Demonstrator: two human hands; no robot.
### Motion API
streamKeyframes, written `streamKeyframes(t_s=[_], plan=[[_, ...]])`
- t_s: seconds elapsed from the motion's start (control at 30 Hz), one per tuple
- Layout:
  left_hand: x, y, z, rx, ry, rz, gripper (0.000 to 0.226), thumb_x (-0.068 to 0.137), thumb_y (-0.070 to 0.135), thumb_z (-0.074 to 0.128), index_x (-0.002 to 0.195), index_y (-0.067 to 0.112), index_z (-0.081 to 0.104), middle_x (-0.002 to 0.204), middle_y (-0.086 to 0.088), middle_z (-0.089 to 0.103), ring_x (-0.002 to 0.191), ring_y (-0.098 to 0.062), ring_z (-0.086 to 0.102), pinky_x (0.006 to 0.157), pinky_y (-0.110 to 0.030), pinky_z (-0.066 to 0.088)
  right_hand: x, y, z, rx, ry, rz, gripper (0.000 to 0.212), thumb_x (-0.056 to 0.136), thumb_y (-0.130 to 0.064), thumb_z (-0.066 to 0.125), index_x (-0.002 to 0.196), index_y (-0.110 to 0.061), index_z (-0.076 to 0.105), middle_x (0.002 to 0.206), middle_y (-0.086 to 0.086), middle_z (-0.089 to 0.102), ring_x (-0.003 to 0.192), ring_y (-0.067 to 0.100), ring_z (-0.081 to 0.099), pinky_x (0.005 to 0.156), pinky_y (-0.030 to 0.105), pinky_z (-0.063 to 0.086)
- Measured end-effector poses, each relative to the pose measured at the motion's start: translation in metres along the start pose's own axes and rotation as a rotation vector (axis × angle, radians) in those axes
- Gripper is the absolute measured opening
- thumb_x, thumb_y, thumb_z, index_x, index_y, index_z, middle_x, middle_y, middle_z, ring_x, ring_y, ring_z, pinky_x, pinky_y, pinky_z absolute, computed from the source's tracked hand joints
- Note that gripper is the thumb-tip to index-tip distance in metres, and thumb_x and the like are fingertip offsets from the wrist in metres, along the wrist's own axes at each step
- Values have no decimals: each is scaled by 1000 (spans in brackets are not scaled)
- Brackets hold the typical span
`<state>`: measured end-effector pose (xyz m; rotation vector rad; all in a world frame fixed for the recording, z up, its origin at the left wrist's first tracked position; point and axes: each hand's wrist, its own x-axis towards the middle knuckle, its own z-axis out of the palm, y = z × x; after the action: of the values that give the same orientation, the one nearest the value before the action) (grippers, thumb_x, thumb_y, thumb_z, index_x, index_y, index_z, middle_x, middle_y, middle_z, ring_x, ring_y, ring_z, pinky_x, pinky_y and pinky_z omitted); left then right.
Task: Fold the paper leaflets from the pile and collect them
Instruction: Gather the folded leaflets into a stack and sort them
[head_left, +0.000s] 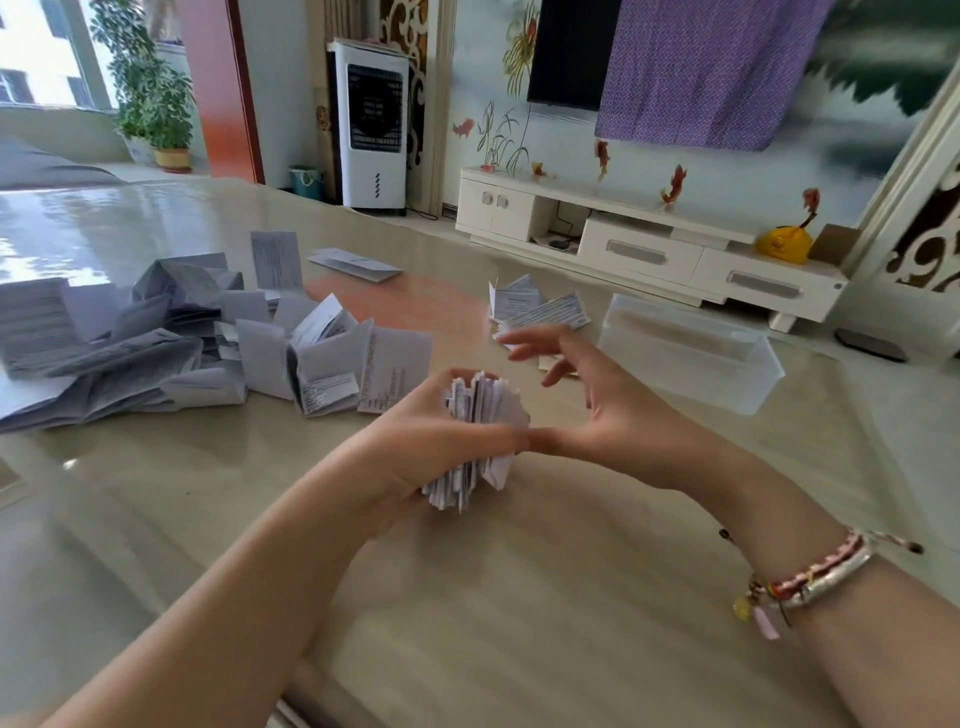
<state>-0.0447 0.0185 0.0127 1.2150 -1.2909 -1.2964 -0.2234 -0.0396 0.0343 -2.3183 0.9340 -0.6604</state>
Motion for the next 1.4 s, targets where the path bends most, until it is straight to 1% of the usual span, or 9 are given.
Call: streamKeyframes(t_s=[0.1,0.23,0.47,0.57,0.87,1.03,1.17,1.27,1.4], plan=[[1,8,0,224,-14,-82,84,53,23,83,125,26,40,110,-9,66,99,-20,67,87,-35,56,-5,-7,-2,-113,-17,-108,73,73,-35,81,131,-50,39,133,-24,40,116,1,40,90,15,37],[7,13,-2,374,-87,-176,105,38,35,80,133,27,35,117,-9,62,106,-23,64,92,-44,54,-8,-13,2,-93,-35,-185,52,75,-27,79,120,-35,53,117,-15,54,96,1,49,78,10,38],[15,21,18,537,-186,-246,72,65,16,81,126,12,42,115,-7,57,107,-21,59,94,-35,52,-28,-3,0,29,-41,-58,47,73,-12,80,111,-25,58,95,-26,55,76,-4,49,66,6,37],[13,22,20,468,-184,-242,85,62,10,81,133,17,34,120,-8,55,109,-21,61,91,-32,54,-29,1,2,117,-41,-4,49,72,-13,80,111,-31,57,85,-36,53,67,-5,47,63,6,36],[13,20,14,254,-222,-174,101,71,-18,69,139,33,16,115,-15,61,98,-26,69,87,-40,56,-23,5,6,219,-71,-29,42,74,-11,81,109,-25,62,91,-15,63,72,1,54,65,11,40],[15,17,10,375,-131,-62,91,53,14,85,127,35,36,133,10,44,120,-14,51,100,-36,48,-18,11,10,159,-20,-29,29,76,-15,78,102,-24,68,88,-13,63,77,13,60,68,30,47],[6,9,8,399,150,67,57,56,20,91,103,27,59,108,6,63,96,-13,63,85,-32,54,-16,15,13,217,-4,49,32,76,-22,81,105,-25,69,94,-10,72,85,7,67,78,25,53],[-4,-5,13,263,314,149,54,63,15,87,107,27,59,107,7,64,92,-7,64,79,-20,54,-16,13,19,232,-13,82,39,80,-28,78,115,-21,64,103,-6,70,99,8,66,92,32,52],[-3,-13,30,68,245,195,72,64,6,84,118,30,43,119,6,52,97,-4,60,63,-10,50,-21,8,23,-126,-77,205,51,83,-44,61,125,-28,38,104,-11,37,114,15,37,98,30,34]])
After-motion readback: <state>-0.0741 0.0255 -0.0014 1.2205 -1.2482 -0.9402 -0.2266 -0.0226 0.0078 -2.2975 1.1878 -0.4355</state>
